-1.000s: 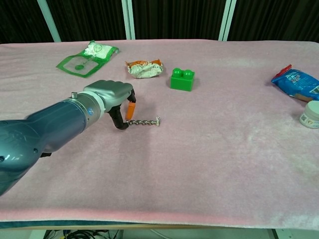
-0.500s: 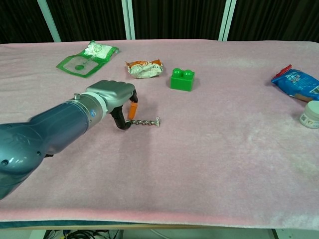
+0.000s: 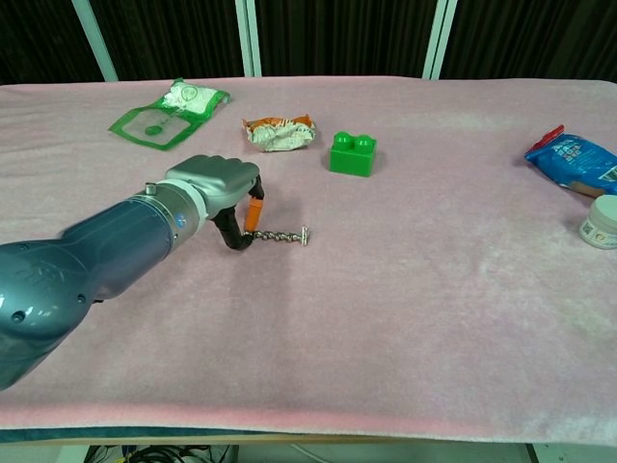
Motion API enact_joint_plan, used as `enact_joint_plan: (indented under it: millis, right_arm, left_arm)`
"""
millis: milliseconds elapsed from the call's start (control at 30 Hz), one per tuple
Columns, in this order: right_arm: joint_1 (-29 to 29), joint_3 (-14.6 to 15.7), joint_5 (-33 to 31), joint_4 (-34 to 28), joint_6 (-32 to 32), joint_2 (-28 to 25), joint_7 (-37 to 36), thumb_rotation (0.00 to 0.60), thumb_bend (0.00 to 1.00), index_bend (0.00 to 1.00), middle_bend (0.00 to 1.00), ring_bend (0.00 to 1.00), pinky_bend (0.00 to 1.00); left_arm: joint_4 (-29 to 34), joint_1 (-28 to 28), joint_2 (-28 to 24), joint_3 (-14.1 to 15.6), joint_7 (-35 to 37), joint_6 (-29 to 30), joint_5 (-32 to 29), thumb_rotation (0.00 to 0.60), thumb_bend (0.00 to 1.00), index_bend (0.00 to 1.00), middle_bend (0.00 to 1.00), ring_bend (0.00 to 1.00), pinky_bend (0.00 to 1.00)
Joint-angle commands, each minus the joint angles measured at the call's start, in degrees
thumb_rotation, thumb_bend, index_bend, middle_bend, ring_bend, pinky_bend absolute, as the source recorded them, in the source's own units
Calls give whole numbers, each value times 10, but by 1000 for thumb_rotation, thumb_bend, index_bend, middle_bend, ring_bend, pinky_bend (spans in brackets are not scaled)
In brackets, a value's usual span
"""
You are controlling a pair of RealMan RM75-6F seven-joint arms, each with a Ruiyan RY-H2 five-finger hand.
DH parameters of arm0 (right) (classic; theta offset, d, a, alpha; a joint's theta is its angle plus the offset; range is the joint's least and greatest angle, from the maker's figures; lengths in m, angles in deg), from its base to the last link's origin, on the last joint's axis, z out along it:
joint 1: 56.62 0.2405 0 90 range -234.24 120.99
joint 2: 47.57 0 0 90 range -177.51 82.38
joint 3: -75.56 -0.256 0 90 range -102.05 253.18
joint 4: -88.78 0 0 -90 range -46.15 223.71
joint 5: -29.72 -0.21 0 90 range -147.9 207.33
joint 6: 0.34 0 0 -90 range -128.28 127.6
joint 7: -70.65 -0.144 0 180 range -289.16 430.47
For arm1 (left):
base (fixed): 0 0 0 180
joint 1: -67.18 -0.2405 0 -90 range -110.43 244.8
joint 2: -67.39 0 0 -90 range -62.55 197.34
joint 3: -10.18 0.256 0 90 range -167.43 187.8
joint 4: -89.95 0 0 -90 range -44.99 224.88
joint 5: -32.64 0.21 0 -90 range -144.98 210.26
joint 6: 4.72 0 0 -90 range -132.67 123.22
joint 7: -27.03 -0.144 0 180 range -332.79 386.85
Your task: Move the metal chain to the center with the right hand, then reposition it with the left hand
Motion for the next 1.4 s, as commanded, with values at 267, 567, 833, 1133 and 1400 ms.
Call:
enact_joint_plan:
  millis: [267,567,833,1133,1400]
  right_arm:
    - [-1,0,1,-2,0,-1,0,600,112,12,0,0,179]
    - [-2,-1,4,-5,4,-2,-2,600,111,12,0,0,179]
    - [-2,-2,3,-6,3,-2,1,600,112,12,0,0,179]
    - [-3,-2,3,-7,2,-2,2,600,111,12,0,0,179]
    - [-3,-2,5,-8,3,-1,5,600,112,12,0,0,179]
  left_arm:
    - [-15,1,9,-4,-2,-7,2,600,340,572,123,0,0]
    - [-22,-2,12,-6,8,-7,19,600,378,588,141,0,0]
    - [-12,-7,2,-4,8,-5,34,600,399,589,142,0,0]
    - [24,-5,-48,18,-41,17,68,600,399,589,142,0,0]
    - [63,-11,-115,51,-82,49,127,600,399,587,142,0,0]
